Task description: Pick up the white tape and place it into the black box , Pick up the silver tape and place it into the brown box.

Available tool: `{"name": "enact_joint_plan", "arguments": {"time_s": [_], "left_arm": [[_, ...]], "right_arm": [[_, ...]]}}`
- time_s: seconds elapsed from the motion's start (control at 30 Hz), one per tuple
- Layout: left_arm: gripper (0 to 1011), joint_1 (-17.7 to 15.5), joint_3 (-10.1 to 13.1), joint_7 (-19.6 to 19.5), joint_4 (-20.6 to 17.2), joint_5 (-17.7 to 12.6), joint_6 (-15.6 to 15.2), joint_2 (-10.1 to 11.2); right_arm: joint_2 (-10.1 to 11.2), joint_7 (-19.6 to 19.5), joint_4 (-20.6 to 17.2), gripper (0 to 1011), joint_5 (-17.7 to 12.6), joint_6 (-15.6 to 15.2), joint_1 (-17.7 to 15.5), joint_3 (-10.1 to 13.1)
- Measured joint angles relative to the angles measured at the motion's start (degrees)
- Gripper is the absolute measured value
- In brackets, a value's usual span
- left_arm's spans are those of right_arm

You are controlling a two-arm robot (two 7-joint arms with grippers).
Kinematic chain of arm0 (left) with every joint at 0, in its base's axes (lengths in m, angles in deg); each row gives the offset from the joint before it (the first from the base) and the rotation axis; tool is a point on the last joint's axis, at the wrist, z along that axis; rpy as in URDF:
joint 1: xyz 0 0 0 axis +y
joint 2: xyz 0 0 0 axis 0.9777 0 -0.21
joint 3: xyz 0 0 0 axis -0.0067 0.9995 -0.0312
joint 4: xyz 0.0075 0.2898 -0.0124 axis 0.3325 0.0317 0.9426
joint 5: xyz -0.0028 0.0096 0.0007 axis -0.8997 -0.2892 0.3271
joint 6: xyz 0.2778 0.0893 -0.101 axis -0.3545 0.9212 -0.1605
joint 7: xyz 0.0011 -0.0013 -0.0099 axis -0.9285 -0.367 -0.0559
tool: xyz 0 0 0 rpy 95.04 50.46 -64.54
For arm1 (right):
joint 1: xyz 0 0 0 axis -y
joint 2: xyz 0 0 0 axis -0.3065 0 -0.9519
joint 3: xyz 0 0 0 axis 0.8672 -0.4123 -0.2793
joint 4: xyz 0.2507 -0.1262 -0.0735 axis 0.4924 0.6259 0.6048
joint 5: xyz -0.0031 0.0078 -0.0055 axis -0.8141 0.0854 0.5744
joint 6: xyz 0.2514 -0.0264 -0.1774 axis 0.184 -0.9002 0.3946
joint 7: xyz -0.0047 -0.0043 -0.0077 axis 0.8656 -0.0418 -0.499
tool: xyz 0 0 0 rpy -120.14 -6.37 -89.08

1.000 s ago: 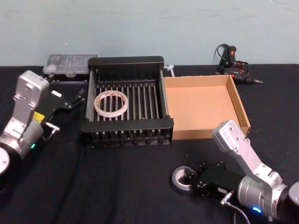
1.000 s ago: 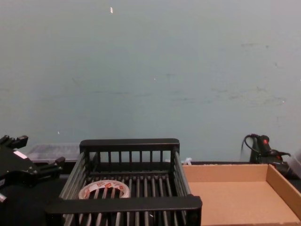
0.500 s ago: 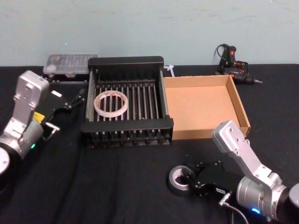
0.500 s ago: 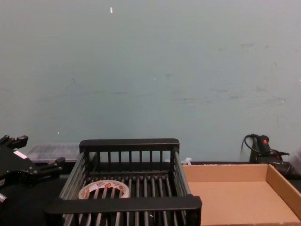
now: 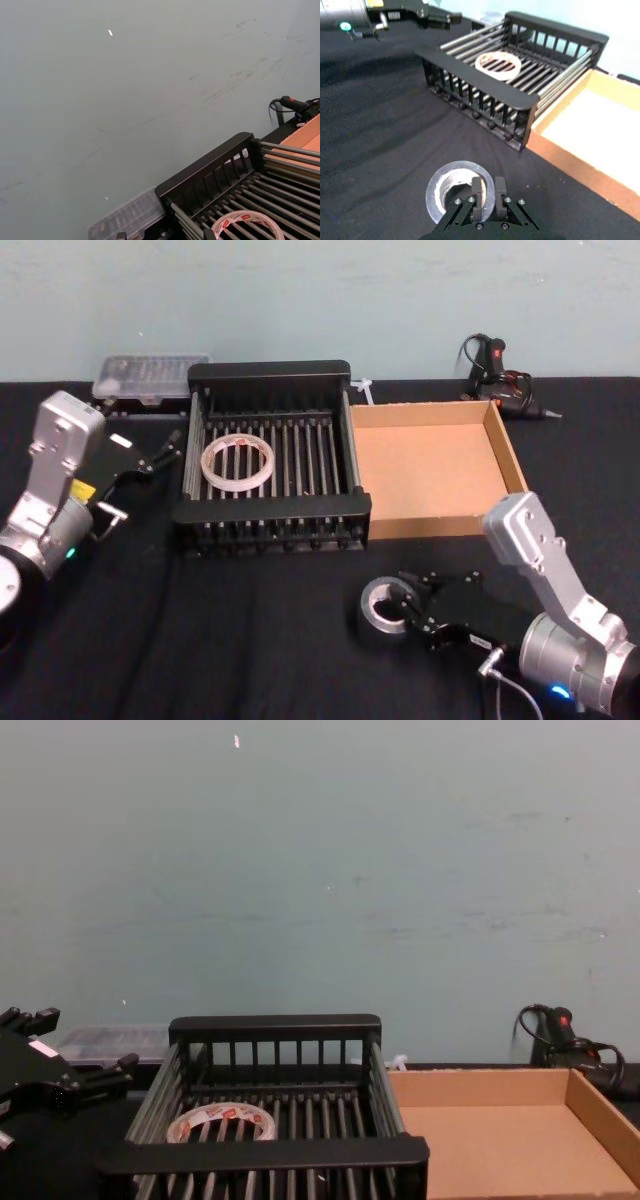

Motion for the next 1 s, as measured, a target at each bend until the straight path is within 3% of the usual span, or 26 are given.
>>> {"name": "enact_joint_plan", "arguments": {"time_s": [0.7, 1.0], "left_arm": [[1001, 0.0, 0.0, 0.0, 0.0, 0.0, 0.0, 0.0], [1001, 0.0, 0.0, 0.0, 0.0, 0.0, 0.0, 0.0]], "right_arm": [[0.2, -1.3, -1.2, 159, -4.4, 8.1, -2.1, 2.3], [-0.5, -2.6, -1.2, 160, -5.7, 9.5, -2.4, 3.2]]}}
